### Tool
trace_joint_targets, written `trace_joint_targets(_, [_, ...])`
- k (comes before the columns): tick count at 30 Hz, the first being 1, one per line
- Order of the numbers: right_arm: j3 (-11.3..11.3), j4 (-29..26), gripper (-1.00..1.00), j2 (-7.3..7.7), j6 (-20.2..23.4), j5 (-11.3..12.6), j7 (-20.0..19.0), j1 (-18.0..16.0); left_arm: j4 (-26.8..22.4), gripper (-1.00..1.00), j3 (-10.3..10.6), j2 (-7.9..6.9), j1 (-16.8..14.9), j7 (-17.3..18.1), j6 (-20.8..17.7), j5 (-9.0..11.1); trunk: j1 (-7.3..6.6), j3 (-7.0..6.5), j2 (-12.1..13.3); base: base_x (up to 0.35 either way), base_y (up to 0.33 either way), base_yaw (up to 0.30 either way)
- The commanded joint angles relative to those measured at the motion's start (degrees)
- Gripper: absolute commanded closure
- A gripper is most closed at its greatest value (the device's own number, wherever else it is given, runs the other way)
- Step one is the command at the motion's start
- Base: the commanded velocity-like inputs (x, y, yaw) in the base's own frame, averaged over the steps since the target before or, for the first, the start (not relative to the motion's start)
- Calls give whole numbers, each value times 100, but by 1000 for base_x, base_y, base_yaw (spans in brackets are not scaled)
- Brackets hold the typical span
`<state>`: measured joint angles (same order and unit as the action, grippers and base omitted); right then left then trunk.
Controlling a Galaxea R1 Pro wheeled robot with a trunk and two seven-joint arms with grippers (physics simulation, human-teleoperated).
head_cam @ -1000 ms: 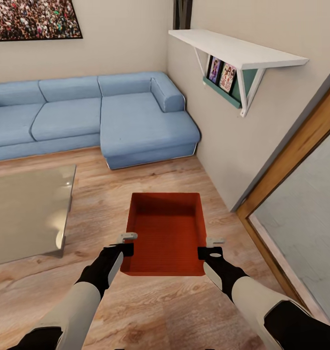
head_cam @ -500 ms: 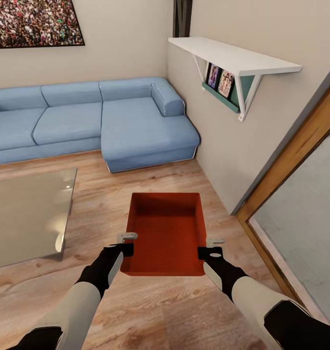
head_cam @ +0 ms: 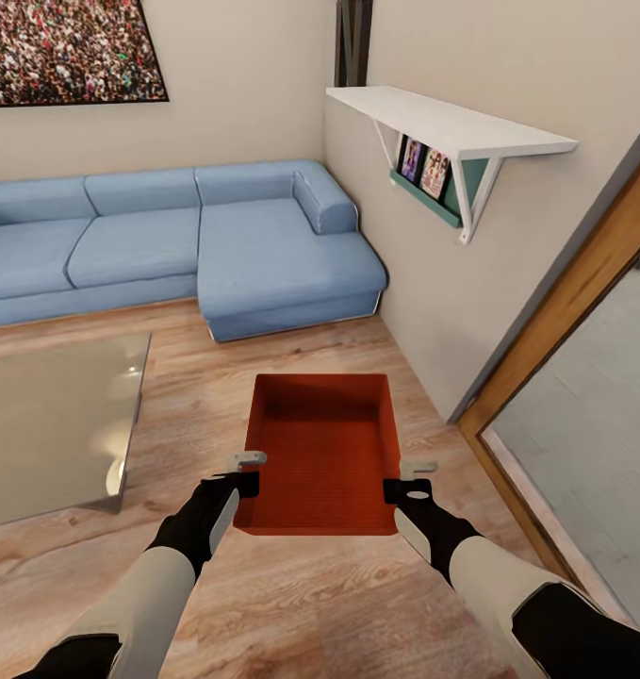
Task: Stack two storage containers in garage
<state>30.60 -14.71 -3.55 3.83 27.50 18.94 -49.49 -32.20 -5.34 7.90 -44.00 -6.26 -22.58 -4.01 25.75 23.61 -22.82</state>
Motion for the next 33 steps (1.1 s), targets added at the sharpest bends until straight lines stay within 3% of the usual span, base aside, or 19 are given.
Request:
trace_joint_targets(1, [121, 12, 100, 3, 38, 53, 84, 1, -59, 100, -73, 10, -6, -25, -45, -197, 3, -1, -10, 0, 0, 0])
trace_joint_targets(33, [122, 12, 100, 3, 38, 53, 84, 1, -63, 100, -73, 11, -8, -25, -53, -197, 3, -293, -10, 0, 0, 0])
